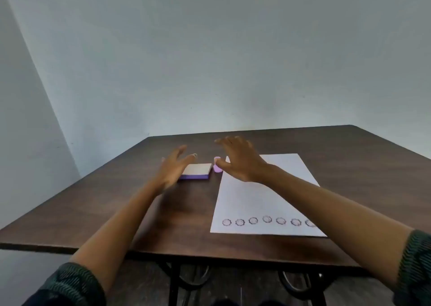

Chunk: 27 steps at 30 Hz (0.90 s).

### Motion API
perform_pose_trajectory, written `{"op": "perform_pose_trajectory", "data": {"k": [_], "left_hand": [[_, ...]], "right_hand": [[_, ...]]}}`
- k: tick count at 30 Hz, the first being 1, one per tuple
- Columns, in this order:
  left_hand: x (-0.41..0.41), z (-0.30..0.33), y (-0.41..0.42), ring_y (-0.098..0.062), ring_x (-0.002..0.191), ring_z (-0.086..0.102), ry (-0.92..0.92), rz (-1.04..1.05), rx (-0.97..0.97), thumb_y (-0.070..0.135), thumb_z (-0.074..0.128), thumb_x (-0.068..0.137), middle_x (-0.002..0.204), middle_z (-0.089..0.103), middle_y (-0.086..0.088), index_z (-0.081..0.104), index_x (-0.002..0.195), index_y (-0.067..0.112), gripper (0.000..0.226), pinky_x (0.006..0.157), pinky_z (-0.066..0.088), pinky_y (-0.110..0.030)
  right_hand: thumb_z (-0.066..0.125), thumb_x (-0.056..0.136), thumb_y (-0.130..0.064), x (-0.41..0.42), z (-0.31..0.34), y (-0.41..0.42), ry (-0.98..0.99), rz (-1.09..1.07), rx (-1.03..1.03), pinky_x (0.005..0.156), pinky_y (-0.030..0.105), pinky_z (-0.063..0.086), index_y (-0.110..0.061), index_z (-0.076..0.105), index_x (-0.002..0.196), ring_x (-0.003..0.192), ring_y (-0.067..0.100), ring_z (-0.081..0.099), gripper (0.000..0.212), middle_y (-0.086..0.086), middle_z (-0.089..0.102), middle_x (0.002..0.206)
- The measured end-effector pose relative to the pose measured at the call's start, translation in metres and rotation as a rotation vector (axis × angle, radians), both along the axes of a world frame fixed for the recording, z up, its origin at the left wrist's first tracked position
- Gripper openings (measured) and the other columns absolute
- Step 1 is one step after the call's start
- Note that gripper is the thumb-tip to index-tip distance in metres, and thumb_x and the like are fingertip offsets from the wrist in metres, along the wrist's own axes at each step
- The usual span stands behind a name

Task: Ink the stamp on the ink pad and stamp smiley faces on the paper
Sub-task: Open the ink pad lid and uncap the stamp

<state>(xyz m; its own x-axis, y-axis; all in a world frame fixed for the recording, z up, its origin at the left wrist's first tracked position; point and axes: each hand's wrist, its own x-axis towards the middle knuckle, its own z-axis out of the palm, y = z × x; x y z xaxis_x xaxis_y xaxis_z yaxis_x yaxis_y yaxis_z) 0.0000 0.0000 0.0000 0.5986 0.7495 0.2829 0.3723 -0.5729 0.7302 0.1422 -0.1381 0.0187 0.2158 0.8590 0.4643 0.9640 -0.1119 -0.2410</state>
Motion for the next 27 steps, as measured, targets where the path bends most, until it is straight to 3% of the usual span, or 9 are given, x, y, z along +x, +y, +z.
{"op": "perform_pose_trajectory", "data": {"k": [2, 5, 7, 9, 12, 14, 18, 24, 27], "left_hand": [[-0.001, 0.007, 0.015, -0.015, 0.123, 0.045, -0.038, -0.101, -0.153, 0.031, 0.051, 0.093, 0.135, 0.051, 0.001, 0.051, 0.128, 0.018, 0.038, 0.097, 0.034, -0.018], [-0.003, 0.014, 0.036, -0.001, 0.1, 0.055, 0.046, -0.222, -0.241, 0.027, 0.054, 0.091, 0.117, 0.058, 0.01, 0.059, 0.105, 0.031, 0.016, 0.071, 0.04, -0.002], [-0.004, 0.013, 0.05, 0.002, 0.103, 0.055, 0.122, -0.252, -0.26, 0.036, 0.059, 0.086, 0.116, 0.059, 0.015, 0.061, 0.105, 0.034, 0.02, 0.085, 0.041, -0.007], [-0.006, 0.008, 0.062, -0.006, 0.118, 0.05, 0.153, -0.275, -0.257, 0.047, 0.065, 0.077, 0.125, 0.057, 0.012, 0.058, 0.119, 0.029, 0.046, 0.105, 0.033, -0.023], [-0.014, 0.007, 0.071, -0.008, 0.128, 0.042, 0.265, -0.352, -0.283, 0.054, 0.072, 0.063, 0.137, 0.047, 0.011, 0.044, 0.135, 0.027, 0.081, 0.111, 0.028, -0.027], [-0.017, 0.008, 0.072, -0.006, 0.131, 0.037, 0.368, -0.376, -0.262, 0.051, 0.073, 0.061, 0.141, 0.041, 0.013, 0.039, 0.139, 0.028, 0.088, 0.108, 0.027, -0.023], [-0.016, 0.007, 0.076, -0.004, 0.123, 0.031, 0.515, -0.336, -0.14, 0.05, 0.076, 0.064, 0.131, 0.037, 0.02, 0.038, 0.137, 0.036, 0.083, 0.098, 0.023, -0.023], [-0.019, 0.008, 0.076, -0.012, 0.122, 0.041, 0.463, -0.317, -0.112, 0.036, 0.077, 0.071, 0.127, 0.049, 0.015, 0.052, 0.124, 0.036, 0.059, 0.094, 0.033, -0.026], [-0.019, 0.01, 0.072, -0.013, 0.117, 0.044, 0.453, -0.338, -0.118, 0.033, 0.078, 0.07, 0.121, 0.052, 0.018, 0.056, 0.114, 0.04, 0.05, 0.085, 0.038, -0.019]], "right_hand": [[0.049, 0.091, -0.037, 0.006, 0.008, 0.011, 0.022, 0.017, -0.072, 0.108, 0.04, 0.025, -0.018, 0.043, 0.135, 0.133, 0.027, 0.034, 0.049, 0.006, 0.043, 0.144], [0.05, 0.09, -0.039, 0.012, 0.022, 0.027, 0.072, 0.05, -0.198, 0.109, 0.043, 0.025, -0.019, 0.051, 0.13, 0.134, 0.026, 0.035, 0.045, 0.003, 0.045, 0.144], [0.052, 0.09, -0.041, 0.015, 0.029, 0.039, 0.09, 0.095, -0.258, 0.109, 0.042, 0.029, -0.018, 0.054, 0.128, 0.131, 0.024, 0.04, 0.045, 0.002, 0.048, 0.141], [0.053, 0.088, -0.043, 0.015, 0.034, 0.049, 0.104, 0.144, -0.319, 0.108, 0.041, 0.033, -0.017, 0.054, 0.128, 0.128, 0.022, 0.043, 0.047, 0.002, 0.05, 0.14], [0.057, 0.088, -0.043, 0.012, 0.038, 0.064, 0.137, 0.207, -0.41, 0.103, 0.032, 0.036, -0.014, 0.051, 0.131, 0.126, 0.02, 0.046, 0.052, 0.003, 0.05, 0.14], [0.06, 0.087, -0.041, 0.008, 0.038, 0.071, 0.135, 0.227, -0.481, 0.097, 0.027, 0.037, -0.011, 0.052, 0.13, 0.123, 0.02, 0.049, 0.053, 0.004, 0.052, 0.138], [0.062, 0.085, -0.042, 0.002, 0.033, 0.084, 0.013, 0.198, -0.601, 0.094, 0.028, 0.039, -0.01, 0.05, 0.132, 0.121, 0.022, 0.051, 0.058, 0.004, 0.053, 0.137], [0.062, 0.084, -0.045, 0.0, 0.024, 0.088, -0.104, 0.143, -0.623, 0.087, 0.032, 0.034, -0.015, 0.049, 0.133, 0.122, 0.022, 0.05, 0.059, 0.002, 0.054, 0.137], [0.065, 0.082, -0.043, -0.001, 0.025, 0.085, -0.074, 0.169, -0.633, 0.081, 0.027, 0.031, -0.015, 0.052, 0.131, 0.121, 0.021, 0.05, 0.057, 0.002, 0.055, 0.136]]}}
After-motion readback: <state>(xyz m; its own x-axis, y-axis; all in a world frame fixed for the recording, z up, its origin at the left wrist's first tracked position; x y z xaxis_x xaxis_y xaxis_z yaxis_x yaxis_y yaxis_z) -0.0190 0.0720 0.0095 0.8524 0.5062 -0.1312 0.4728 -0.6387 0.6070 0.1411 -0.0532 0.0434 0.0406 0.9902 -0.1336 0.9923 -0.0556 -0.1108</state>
